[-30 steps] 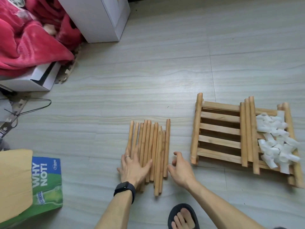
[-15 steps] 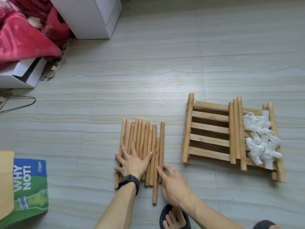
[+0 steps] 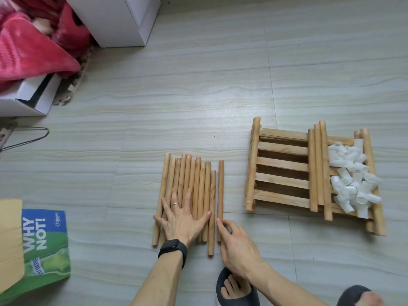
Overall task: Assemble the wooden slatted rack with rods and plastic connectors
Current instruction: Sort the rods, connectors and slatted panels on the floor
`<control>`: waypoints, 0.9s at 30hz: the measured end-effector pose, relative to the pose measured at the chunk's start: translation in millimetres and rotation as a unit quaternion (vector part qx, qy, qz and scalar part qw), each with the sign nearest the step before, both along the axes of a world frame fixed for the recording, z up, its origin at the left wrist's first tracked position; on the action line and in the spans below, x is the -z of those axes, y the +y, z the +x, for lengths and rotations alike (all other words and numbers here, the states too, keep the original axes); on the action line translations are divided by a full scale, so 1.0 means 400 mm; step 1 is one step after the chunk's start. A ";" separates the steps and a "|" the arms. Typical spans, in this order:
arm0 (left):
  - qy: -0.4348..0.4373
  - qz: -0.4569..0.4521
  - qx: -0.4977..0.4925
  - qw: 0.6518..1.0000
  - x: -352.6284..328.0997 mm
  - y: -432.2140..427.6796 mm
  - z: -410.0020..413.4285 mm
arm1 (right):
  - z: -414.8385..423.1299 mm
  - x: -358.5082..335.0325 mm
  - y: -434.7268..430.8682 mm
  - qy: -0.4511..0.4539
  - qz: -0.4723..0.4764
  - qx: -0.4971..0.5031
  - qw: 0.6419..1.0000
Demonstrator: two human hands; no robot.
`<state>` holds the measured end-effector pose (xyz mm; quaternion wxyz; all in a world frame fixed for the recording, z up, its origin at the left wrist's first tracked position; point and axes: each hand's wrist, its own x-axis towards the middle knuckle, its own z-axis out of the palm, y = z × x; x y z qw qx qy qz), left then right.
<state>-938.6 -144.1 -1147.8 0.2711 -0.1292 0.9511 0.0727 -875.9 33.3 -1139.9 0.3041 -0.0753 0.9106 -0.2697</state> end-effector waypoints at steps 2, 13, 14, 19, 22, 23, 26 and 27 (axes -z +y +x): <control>0.000 -0.001 -0.019 1.000 0.000 0.010 -0.019 | 0.008 0.000 0.006 0.000 0.008 -0.019 1.000; -0.002 0.014 -0.071 0.997 -0.007 -0.019 -0.023 | -0.056 -0.001 -0.039 -0.052 -0.085 0.091 0.991; -0.004 0.020 -0.082 0.996 -0.006 -0.024 -0.019 | -0.068 -0.002 -0.045 -0.063 -0.096 0.085 0.990; -0.021 0.019 -0.088 0.996 -0.013 -0.050 -0.005 | -0.117 -0.013 -0.054 -0.101 -0.036 -0.033 0.994; -0.033 0.001 -0.074 0.997 -0.028 -0.066 -0.009 | -0.141 -0.045 -0.041 -0.121 -0.031 -0.058 0.990; -0.037 -0.009 -0.066 0.997 -0.037 -0.069 -0.012 | -0.151 -0.064 -0.032 -0.118 -0.039 -0.063 0.990; -0.026 -0.029 -0.025 0.999 -0.067 -0.055 -0.042 | -0.189 -0.146 0.023 -0.077 -0.028 -0.098 0.992; -0.013 -0.021 -0.010 1.000 -0.081 -0.042 -0.059 | -0.208 -0.170 0.050 -0.062 -0.010 -0.113 0.992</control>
